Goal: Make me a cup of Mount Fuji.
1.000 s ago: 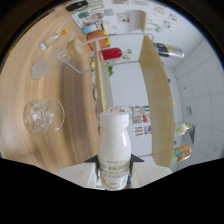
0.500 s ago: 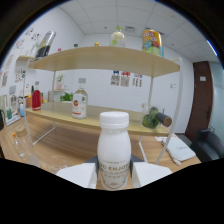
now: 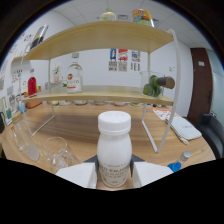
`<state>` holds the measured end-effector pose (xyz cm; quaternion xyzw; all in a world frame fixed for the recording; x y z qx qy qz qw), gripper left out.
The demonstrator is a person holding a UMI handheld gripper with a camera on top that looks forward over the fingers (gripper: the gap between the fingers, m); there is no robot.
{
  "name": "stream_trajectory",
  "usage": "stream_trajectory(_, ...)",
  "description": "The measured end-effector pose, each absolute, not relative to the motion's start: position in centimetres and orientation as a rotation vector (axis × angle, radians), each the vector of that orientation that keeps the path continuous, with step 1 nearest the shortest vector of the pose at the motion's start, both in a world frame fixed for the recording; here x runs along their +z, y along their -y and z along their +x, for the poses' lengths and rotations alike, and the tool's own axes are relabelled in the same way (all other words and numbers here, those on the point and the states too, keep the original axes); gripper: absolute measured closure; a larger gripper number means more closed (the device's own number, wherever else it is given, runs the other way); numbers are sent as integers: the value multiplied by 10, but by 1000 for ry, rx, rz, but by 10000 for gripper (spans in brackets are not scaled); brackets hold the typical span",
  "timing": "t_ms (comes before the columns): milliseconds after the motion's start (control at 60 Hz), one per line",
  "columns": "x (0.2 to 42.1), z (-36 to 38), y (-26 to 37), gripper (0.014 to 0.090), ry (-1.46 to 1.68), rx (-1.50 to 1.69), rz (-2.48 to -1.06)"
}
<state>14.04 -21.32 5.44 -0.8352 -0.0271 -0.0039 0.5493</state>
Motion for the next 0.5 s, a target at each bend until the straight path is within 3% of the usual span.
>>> stream_trajectory(217, 49, 146, 225, 526, -20, -4, -2039)
stream_trajectory(350, 58, 150, 237, 182, -49, -52, -2092)
stream_trajectory(500, 88, 148, 260, 196, -78, -129, -2107)
